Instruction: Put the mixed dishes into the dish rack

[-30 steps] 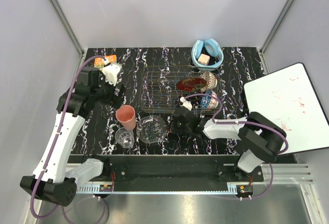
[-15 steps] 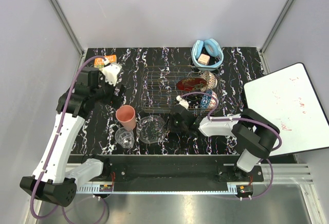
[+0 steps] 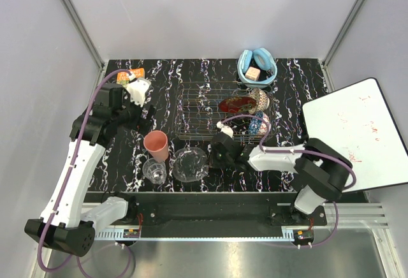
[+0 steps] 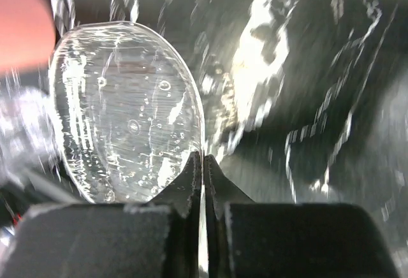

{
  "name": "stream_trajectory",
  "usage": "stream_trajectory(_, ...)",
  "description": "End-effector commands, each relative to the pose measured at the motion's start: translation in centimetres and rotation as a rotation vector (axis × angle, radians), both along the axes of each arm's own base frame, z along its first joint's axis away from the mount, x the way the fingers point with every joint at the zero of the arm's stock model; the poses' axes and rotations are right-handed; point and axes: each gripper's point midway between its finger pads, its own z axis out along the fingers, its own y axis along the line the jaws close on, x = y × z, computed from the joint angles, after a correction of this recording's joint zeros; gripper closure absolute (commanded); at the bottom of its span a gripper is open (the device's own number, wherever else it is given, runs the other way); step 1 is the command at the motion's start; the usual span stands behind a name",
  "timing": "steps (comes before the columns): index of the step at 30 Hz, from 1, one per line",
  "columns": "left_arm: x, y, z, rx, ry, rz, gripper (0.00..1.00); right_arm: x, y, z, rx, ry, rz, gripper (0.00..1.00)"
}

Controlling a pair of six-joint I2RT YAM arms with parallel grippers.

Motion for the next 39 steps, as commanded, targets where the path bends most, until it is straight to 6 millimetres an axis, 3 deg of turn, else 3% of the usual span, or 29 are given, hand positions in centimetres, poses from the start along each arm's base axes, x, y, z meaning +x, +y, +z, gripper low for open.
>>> stream_trajectory(1,0.8,0.4,1.9,0.0,-0.081,0.016,0.01,-1.9,-0.7,5.3,-0.032,-0.158,0.14,1.0)
stream_trajectory(3,0.8,0.2,2.0,-0.01,-0.082,0.015,0.01,-1.8,-1.7,6.7,-0.067,-0.223,0.156,1.0)
stream_trajectory(4,0.9,0.1,2.3,-0.018,-0.086,0.015,0.01,-1.7,-2.2,8.8,-0.062,-0.299,0.188,1.0)
stream_trajectory(6,1.0,-0.1,2.4,-0.028,-0.083,0.016,0.01,-1.1,-3.4,11.0,-0.109,-0.402,0.216,1.0)
stream_trajectory(7,1.0,-0.1,2.6,-0.033,-0.088,0.016,0.01,-1.0,-3.9,13.3,-0.093,-0.467,0.217,1.0)
stream_trajectory(11,1.0,-0.1,2.7,-0.038,-0.086,0.022,0.01,1.4,-7.3,19.5,-0.236,-0.717,0.198,1.0)
stream_trajectory(12,1.0,-0.1,2.7,-0.038,-0.084,0.024,0.01,1.9,-8.1,21.7,-0.299,-0.817,0.232,1.0)
stream_trajectory(16,1.0,-0.1,2.7,-0.046,-0.082,0.031,0.01,4.4,-12.0,26.4,-0.579,-1.079,0.201,1.0)
stream_trajectory(20,1.0,-0.2,2.6,-0.049,-0.077,0.032,0.01,5.8,-13.3,30.1,-0.782,-1.325,0.186,1.0)
stream_trajectory(24,1.0,-0.2,2.4,-0.049,-0.071,0.033,0.01,6.4,-13.7,31.3,-1.084,-1.485,0.303,1.0)
stream_trajectory(27,1.0,-0.2,2.3,-0.047,-0.068,0.033,0.01,7.0,-13.3,30.5,-1.225,-1.51,0.419,1.0)
stream_trajectory(30,1.0,-0.2,2.3,-0.048,-0.07,0.035,0.01,7.3,-13.0,29.3,-1.31,-1.522,0.554,1.0)
stream_trajectory(34,0.9,0.0,2.3,-0.04,-0.074,0.036,0.01,7.4,-13.2,28.9,-1.327,-1.511,0.644,1.0)
stream_trajectory(39,0.9,0.0,2.3,-0.038,-0.073,0.035,0.01,7.3,-13.5,27.0,-1.345,-1.469,0.757,1.0)
